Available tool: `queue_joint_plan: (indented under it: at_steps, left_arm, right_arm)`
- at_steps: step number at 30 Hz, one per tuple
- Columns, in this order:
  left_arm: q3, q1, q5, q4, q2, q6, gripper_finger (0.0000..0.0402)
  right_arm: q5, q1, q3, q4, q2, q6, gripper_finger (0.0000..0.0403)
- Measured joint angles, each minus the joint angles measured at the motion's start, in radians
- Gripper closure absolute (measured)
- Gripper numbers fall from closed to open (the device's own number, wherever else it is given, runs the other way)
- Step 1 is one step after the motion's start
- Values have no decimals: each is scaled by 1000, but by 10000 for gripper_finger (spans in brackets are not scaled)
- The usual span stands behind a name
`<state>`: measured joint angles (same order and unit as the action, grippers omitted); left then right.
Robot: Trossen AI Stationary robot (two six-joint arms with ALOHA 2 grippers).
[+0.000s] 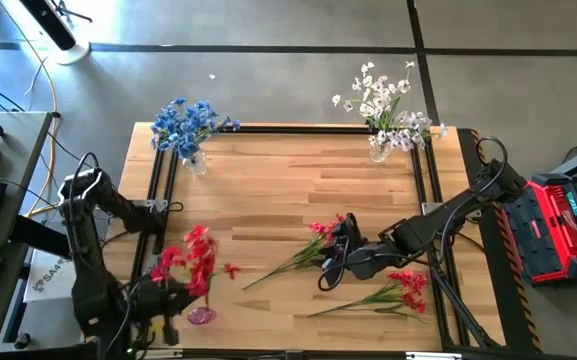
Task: Sort flowers into vase by color
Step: Put the top red flowers into the pink vase
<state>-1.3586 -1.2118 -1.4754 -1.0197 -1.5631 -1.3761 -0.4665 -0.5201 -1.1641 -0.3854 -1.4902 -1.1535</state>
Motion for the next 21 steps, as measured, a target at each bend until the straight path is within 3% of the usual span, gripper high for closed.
queue_joint_plan:
  at_steps: [10, 21]
  left_arm:
    - [151, -129, 25, 107, 0, 16, 399]
    - [283, -130, -2, 108, 1, -57, 398]
  right_arm:
    - [-140, -84, 0, 18, -3, -189, 215]
    - [-247, -175, 0, 98, -3, -212, 215]
